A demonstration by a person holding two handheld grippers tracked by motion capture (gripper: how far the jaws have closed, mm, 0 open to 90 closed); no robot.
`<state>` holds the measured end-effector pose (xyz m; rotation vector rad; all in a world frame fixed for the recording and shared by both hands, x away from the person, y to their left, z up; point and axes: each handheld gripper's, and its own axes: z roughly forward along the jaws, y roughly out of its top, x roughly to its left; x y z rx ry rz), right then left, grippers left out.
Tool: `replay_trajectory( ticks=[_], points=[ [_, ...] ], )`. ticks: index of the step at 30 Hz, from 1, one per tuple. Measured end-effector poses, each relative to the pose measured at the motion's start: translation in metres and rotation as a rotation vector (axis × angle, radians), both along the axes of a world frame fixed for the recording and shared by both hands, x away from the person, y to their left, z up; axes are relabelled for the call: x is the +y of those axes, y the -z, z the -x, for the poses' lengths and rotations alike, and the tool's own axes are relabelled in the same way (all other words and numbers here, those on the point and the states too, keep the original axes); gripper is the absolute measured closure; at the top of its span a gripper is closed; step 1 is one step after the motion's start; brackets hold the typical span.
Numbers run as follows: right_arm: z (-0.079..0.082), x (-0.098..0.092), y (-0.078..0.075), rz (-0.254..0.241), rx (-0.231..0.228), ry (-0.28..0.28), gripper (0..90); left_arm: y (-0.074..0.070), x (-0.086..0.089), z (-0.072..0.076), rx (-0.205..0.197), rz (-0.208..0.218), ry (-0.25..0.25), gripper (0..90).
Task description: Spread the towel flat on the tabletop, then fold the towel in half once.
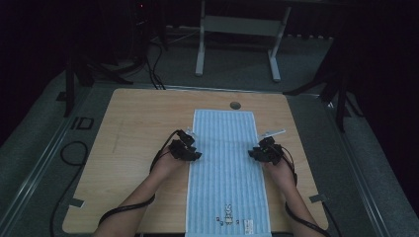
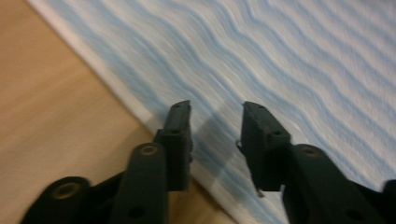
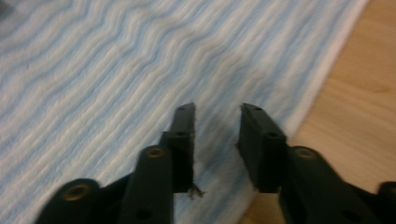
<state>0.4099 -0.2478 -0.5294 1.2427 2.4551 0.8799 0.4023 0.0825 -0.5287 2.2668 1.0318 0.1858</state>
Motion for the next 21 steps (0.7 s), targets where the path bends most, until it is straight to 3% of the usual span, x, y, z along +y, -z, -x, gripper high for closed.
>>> replay_trajectory(
  ticks=[2,6,10,16,18,21],
  points=[
    [-0.003,-0.004,-0.005,-0.011,-0.010,0.010,63.4,-0.003,0.007,-0.004,0.002,0.029,-0.028,54.5],
    [-0.008,-0.008,-0.013,-0.013,-0.017,0.022,58.9,-0.007,0.016,-0.010,0.004,0.029,-0.063,51.3],
    [-0.020,-0.013,-0.020,-0.027,0.000,0.036,48.8,-0.009,0.021,-0.020,0.008,0.021,-0.097,46.4],
    [-0.034,-0.014,-0.019,-0.009,0.009,0.064,50.8,-0.005,0.020,-0.035,0.021,-0.007,-0.128,43.8],
    [-0.044,-0.014,-0.016,0.026,0.004,0.090,53.3,-0.002,0.018,-0.046,0.022,-0.015,-0.150,43.8],
    [-0.058,-0.015,-0.015,0.029,0.021,0.120,55.7,0.001,0.016,-0.056,0.027,-0.024,-0.167,43.8]
  ],
)
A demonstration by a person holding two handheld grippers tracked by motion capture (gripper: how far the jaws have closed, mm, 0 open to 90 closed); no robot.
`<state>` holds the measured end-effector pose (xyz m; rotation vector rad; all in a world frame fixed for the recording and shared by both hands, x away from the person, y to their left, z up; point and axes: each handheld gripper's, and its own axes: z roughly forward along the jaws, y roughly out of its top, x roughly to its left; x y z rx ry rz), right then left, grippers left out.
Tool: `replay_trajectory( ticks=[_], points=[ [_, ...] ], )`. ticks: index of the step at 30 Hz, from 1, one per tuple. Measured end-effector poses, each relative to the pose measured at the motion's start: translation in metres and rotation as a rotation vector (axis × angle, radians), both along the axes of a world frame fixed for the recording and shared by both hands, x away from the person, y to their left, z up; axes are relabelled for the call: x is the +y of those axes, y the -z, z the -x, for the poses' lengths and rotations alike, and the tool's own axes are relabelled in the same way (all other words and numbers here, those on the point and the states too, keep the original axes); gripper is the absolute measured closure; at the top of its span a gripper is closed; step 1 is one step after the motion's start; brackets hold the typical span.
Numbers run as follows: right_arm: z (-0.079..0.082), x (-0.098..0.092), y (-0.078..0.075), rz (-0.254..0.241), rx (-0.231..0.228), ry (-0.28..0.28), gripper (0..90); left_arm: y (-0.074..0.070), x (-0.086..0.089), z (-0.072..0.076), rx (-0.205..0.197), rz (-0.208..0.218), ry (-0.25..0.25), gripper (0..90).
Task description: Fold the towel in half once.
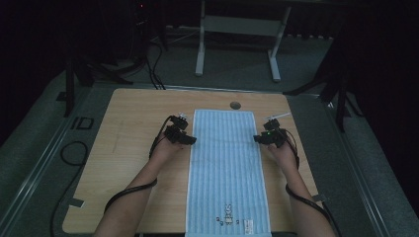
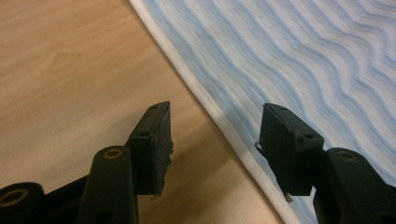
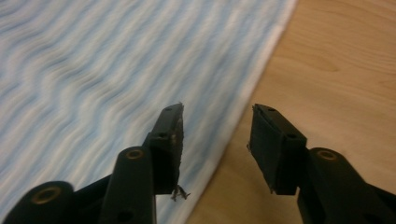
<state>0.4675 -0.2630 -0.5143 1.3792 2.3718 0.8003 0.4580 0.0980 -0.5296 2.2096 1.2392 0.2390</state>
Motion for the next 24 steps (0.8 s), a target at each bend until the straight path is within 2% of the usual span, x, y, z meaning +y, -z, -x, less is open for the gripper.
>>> replay_trajectory(
  ticks=[5,7,10,12,15,18,22,23,24],
  points=[
    [-0.019,0.000,0.004,0.013,0.038,0.034,59.3,0.003,-0.002,-0.010,0.011,0.002,-0.022,43.9],
    [-0.024,0.000,0.006,0.013,0.055,0.045,60.3,0.005,-0.004,-0.013,0.015,-0.011,-0.023,44.4],
    [-0.031,0.002,0.011,0.021,0.081,0.047,60.6,0.008,-0.006,-0.016,0.016,-0.030,-0.026,45.0],
    [-0.034,0.003,0.014,0.031,0.102,0.050,61.2,0.009,-0.006,-0.017,0.013,-0.022,-0.029,46.0],
    [-0.035,0.006,0.016,0.034,0.107,0.050,63.6,0.009,-0.009,-0.017,0.004,-0.034,-0.019,47.2],
    [-0.033,0.012,0.016,0.078,0.088,0.027,70.6,0.008,-0.014,-0.017,-0.005,-0.056,-0.003,54.6],
    [-0.032,0.019,0.015,0.089,0.086,0.011,81.1,0.007,-0.024,-0.016,-0.014,-0.080,0.035,65.7],
    [-0.032,0.019,0.015,0.089,0.086,0.011,81.1,0.007,-0.024,-0.016,-0.014,-0.080,0.035,69.8],
    [-0.031,0.020,0.016,0.086,0.087,0.003,85.0,0.007,-0.026,-0.015,-0.019,-0.077,0.040,72.6]
  ],
)
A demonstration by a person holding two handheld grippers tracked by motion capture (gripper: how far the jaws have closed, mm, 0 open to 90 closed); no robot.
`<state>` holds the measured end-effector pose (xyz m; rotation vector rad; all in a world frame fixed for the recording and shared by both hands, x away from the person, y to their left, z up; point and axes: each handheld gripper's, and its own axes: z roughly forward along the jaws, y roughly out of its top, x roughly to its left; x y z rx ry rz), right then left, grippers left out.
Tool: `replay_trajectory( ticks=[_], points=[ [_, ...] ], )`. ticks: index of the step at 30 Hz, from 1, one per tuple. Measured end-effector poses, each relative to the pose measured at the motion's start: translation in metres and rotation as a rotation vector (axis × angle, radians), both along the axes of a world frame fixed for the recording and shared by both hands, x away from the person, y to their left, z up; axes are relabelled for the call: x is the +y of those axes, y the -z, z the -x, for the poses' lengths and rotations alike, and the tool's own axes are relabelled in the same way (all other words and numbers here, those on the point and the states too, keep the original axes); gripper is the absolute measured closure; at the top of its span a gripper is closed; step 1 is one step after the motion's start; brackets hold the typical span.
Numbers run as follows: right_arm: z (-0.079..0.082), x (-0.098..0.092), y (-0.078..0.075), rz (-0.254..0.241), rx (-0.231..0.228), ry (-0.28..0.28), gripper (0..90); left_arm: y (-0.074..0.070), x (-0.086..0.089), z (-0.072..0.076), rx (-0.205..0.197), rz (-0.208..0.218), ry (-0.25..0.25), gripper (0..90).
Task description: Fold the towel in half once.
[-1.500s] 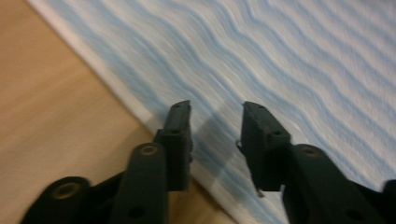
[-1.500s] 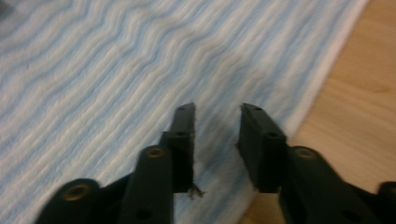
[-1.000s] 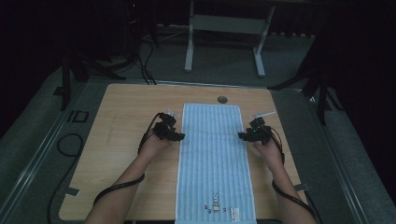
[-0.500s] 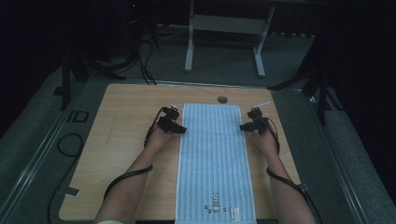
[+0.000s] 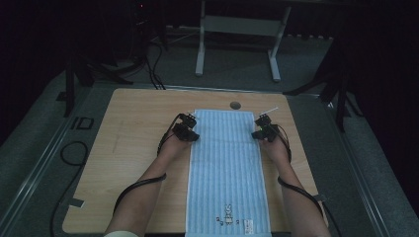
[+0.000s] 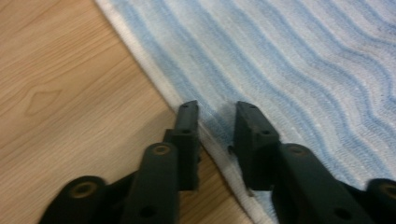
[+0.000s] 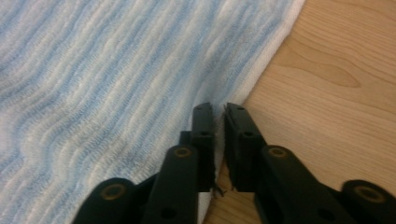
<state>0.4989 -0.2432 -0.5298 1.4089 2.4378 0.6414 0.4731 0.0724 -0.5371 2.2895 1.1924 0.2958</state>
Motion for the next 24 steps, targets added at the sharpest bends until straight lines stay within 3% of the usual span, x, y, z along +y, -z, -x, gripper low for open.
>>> replay_trajectory(
  ticks=[3,4,6,10,19,23,24],
  points=[
    [0.000,0.000,0.000,0.005,0.002,-0.006,87.3,0.000,0.001,-0.001,0.012,0.029,0.003,85.8],
    [0.001,0.002,-0.002,0.029,-0.008,-0.011,88.1,-0.001,0.002,-0.001,0.011,0.052,-0.001,87.2],
    [0.001,0.001,-0.003,0.029,-0.019,-0.014,88.2,-0.004,0.003,0.000,-0.003,0.066,-0.006,87.7],
    [0.005,-0.003,-0.015,-0.012,-0.053,-0.014,88.8,-0.018,0.010,0.003,-0.017,0.141,-0.014,88.5],
    [0.019,-0.009,-0.041,-0.043,-0.108,-0.052,88.8,-0.035,0.019,0.017,-0.061,0.160,-0.002,88.5],
    [0.033,-0.012,-0.054,-0.075,-0.138,-0.080,88.8,-0.044,0.024,0.031,-0.082,0.168,0.017,88.4],
    [0.045,-0.012,-0.058,-0.081,-0.155,-0.101,88.8,-0.047,0.027,0.041,-0.101,0.170,0.024,88.4]
  ],
)
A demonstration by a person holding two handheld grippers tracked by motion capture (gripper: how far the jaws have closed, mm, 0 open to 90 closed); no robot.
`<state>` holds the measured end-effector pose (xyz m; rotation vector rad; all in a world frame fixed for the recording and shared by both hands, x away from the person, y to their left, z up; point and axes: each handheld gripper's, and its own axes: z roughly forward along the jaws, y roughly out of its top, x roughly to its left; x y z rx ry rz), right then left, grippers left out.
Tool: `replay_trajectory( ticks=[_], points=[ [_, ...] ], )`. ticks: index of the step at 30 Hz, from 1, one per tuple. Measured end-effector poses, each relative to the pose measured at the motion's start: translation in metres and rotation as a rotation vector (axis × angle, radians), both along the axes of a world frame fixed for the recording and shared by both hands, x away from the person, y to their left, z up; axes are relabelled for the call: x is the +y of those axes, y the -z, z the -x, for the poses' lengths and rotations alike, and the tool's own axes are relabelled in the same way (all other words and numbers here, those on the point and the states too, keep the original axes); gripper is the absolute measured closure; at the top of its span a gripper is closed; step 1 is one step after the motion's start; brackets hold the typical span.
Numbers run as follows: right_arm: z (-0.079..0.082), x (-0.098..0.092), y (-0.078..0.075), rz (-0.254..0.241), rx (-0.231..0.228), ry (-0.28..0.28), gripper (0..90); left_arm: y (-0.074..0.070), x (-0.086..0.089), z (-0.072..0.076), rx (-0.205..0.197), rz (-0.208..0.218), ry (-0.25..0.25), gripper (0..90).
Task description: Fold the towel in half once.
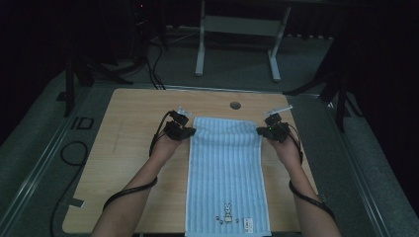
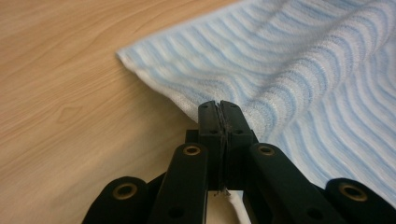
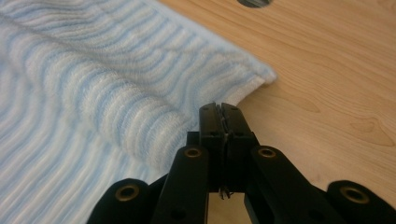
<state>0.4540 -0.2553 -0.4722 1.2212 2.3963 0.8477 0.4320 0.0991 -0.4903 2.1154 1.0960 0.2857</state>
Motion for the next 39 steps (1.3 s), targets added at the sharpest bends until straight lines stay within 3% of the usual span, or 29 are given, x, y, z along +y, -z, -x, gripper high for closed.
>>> replay_trajectory(
  ticks=[5,6,7,12,14,18,22,23,24,25,27,30,33,38,39],
  points=[
    [0.023,-0.001,0.000,-0.013,-0.016,-0.035,88.8,0.002,0.005,0.021,-0.003,0.012,0.018,88.3],
    [0.034,-0.002,0.003,-0.016,-0.019,-0.044,88.7,0.005,0.008,0.032,-0.008,0.015,0.030,88.3],
    [0.034,-0.002,0.003,-0.016,-0.019,-0.044,88.7,0.005,0.008,0.032,-0.008,0.015,0.030,88.3],
    [0.053,-0.002,0.017,-0.021,0.008,-0.067,88.7,0.019,0.009,0.058,0.000,-0.015,0.062,88.2],
    [0.059,-0.001,0.025,-0.009,0.020,-0.076,88.6,0.025,0.008,0.065,0.025,-0.036,0.077,88.1],
    [0.066,0.000,0.040,0.006,0.045,-0.082,88.6,0.037,0.008,0.073,0.064,-0.037,0.092,88.0],
    [0.072,0.000,0.051,0.016,0.073,-0.096,86.8,0.042,0.009,0.077,0.086,-0.047,0.111,86.6],
    [0.073,0.000,0.051,0.017,0.072,-0.094,84.0,0.040,0.011,0.077,0.080,-0.049,0.098,82.2],
    [0.074,-0.002,0.049,0.028,0.051,-0.082,82.5,0.036,0.012,0.077,0.074,-0.038,0.086,73.2],
    [0.076,-0.003,0.046,0.030,0.024,-0.075,81.8,0.033,0.014,0.078,0.063,-0.030,0.081,70.1],
    [0.078,-0.005,0.037,-0.006,-0.007,-0.077,78.7,0.026,0.015,0.080,0.043,0.008,0.078,68.0],
    [0.077,-0.002,0.028,-0.029,-0.022,-0.087,79.0,0.022,0.007,0.080,0.036,-0.002,0.100,67.5],
    [0.074,0.008,0.030,-0.019,-0.007,-0.097,82.1,0.030,0.001,0.074,0.069,-0.025,0.099,70.1],
    [0.066,0.022,0.052,0.018,0.054,-0.120,82.1,0.047,-0.005,0.065,0.108,-0.076,0.101,72.1],
    [0.065,0.024,0.056,0.033,0.062,-0.120,82.2,0.050,-0.004,0.062,0.105,-0.058,0.098,72.2]
  ],
)
